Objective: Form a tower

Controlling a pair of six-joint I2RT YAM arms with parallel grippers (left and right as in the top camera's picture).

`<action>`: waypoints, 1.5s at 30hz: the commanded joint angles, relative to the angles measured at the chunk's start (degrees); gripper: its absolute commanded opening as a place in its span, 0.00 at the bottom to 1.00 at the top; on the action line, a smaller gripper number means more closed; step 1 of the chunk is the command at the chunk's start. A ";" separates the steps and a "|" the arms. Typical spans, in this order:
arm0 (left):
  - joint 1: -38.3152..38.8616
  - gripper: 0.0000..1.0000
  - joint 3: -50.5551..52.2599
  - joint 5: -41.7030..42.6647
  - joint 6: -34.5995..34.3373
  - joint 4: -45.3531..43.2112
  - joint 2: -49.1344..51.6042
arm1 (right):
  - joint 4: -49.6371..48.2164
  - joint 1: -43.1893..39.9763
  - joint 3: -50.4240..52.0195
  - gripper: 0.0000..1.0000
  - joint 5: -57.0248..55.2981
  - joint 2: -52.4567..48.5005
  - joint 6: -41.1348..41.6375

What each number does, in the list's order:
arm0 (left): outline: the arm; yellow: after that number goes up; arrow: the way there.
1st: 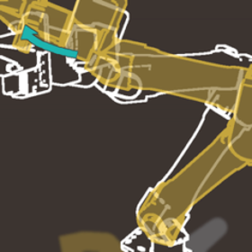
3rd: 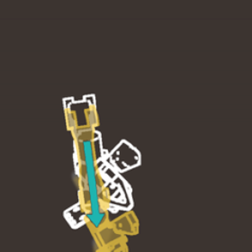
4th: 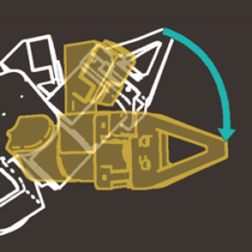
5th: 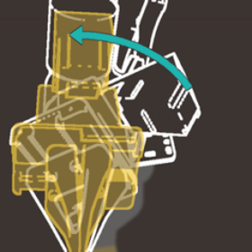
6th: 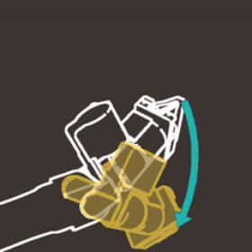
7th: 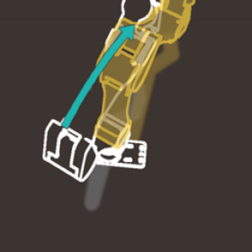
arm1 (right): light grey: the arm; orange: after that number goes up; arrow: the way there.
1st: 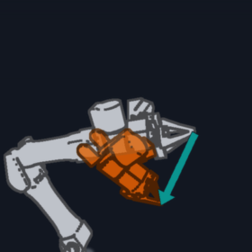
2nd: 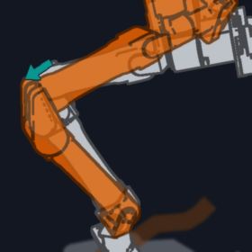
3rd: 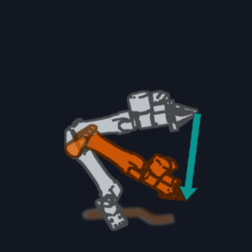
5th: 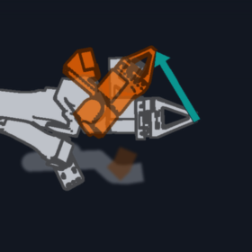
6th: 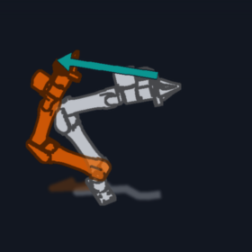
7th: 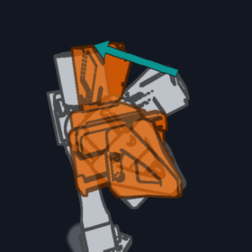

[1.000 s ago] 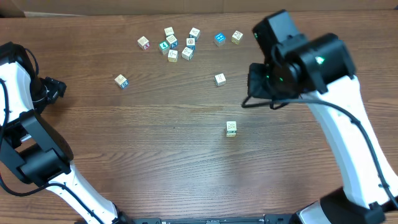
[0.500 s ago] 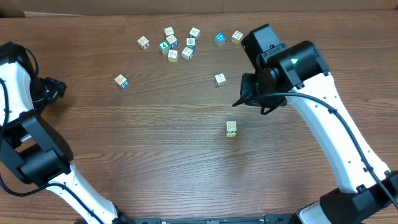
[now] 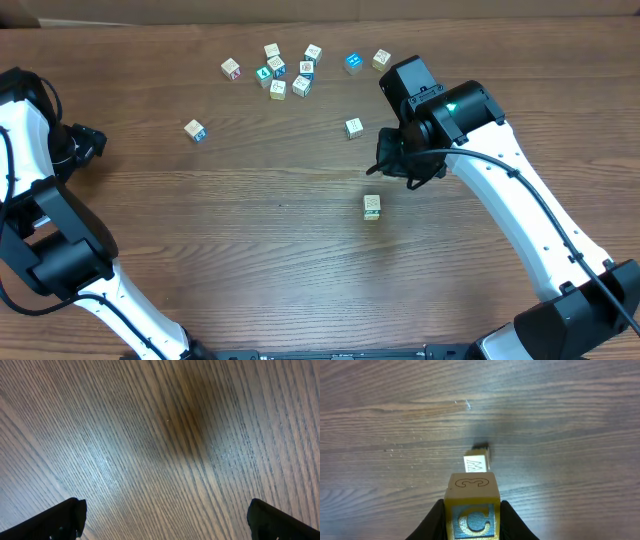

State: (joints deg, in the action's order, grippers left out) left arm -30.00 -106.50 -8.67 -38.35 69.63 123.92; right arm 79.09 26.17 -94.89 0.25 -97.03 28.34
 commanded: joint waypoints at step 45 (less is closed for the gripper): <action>0.55 1.00 -0.85 -0.50 1.09 -0.28 0.39 | -7.56 0.85 7.89 0.04 1.51 -0.17 0.66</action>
State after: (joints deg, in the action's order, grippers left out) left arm -30.00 -106.50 -8.67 -38.35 69.41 123.92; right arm 72.77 26.35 -88.88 1.56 -97.03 28.51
